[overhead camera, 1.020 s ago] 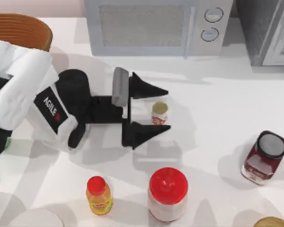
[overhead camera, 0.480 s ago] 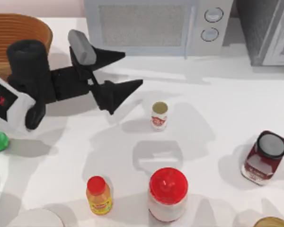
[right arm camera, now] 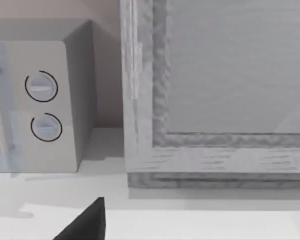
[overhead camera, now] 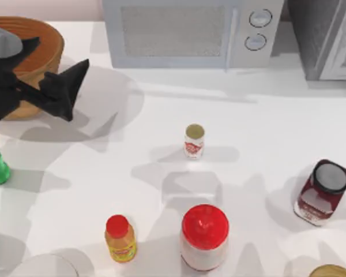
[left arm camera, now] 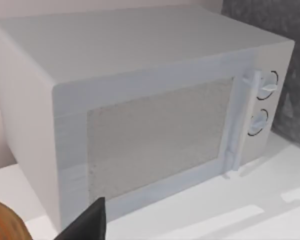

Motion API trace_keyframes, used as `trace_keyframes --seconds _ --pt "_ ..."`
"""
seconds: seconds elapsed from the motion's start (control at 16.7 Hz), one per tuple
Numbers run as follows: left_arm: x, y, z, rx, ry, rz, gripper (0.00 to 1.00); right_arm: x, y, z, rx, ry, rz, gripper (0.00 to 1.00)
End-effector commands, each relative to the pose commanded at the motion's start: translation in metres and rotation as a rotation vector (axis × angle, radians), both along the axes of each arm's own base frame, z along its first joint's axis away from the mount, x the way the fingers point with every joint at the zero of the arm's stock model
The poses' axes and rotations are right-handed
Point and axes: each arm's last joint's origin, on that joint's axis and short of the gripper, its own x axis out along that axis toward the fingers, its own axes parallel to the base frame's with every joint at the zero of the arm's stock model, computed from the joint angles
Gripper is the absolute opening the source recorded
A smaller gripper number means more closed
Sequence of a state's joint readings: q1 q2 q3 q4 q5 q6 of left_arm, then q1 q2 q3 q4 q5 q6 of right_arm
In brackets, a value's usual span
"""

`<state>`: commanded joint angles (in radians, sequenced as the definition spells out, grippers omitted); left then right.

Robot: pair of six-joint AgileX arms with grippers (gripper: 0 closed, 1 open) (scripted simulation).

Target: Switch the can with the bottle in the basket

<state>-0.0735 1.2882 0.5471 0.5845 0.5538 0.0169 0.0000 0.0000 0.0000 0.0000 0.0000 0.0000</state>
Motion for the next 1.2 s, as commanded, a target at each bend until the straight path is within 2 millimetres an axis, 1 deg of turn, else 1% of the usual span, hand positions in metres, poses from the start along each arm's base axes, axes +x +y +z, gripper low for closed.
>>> trace_keyframes --seconds 0.12,0.3,0.42,0.54,0.72,0.9,1.2 --pt "-0.038 0.012 0.007 0.014 -0.011 0.132 1.0 0.0 0.0 0.0 0.0 0.0 0.0 1.0" --pt "-0.091 0.023 0.004 0.027 -0.052 0.307 1.0 0.0 0.0 0.0 0.0 0.0 0.0 1.0" --pt "-0.119 0.027 -0.004 0.028 -0.098 0.404 1.0 0.0 0.0 0.0 0.0 0.0 0.0 1.0" --pt "-0.139 0.03 -0.017 0.027 -0.132 0.485 1.0 0.0 0.0 0.0 0.0 0.0 0.0 1.0" --pt "-0.154 0.033 -0.039 0.028 -0.153 0.569 1.0 0.0 0.0 0.0 0.0 0.0 0.0 1.0" --pt "-0.158 0.034 -0.054 0.033 -0.149 0.611 1.0 0.0 0.0 0.0 0.0 0.0 0.0 1.0" --pt "-0.159 0.034 -0.057 0.035 -0.146 0.617 1.0 0.0 0.0 0.0 0.0 0.0 0.0 1.0"
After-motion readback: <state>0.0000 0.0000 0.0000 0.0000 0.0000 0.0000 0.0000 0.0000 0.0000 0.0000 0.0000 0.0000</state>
